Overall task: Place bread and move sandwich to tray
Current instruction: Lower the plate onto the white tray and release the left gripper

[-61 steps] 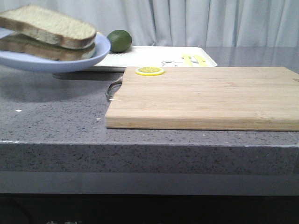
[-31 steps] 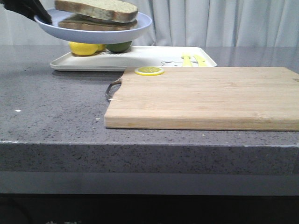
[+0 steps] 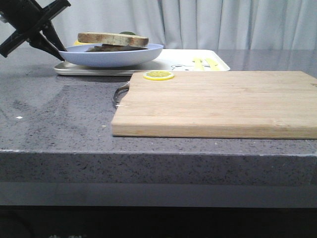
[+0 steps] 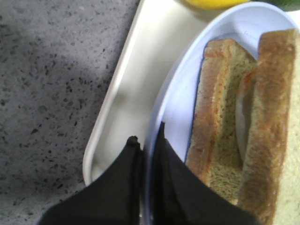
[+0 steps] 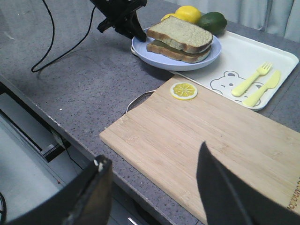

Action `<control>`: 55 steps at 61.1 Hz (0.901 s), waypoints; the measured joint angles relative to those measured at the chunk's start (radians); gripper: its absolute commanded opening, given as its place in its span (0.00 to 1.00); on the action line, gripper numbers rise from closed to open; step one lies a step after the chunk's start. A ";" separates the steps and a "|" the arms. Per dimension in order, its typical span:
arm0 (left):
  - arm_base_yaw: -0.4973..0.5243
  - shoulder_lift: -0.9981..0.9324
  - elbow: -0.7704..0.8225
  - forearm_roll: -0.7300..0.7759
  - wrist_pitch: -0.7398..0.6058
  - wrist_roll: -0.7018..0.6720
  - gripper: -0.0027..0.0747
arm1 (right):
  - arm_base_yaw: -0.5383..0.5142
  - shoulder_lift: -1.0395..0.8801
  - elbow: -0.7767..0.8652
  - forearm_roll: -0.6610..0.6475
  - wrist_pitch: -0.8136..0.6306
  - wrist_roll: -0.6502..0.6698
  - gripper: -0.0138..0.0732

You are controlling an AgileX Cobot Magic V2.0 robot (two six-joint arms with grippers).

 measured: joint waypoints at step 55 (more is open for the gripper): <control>-0.011 -0.136 -0.073 0.022 0.012 0.186 0.42 | 0.000 0.000 0.000 0.000 0.000 0.000 0.65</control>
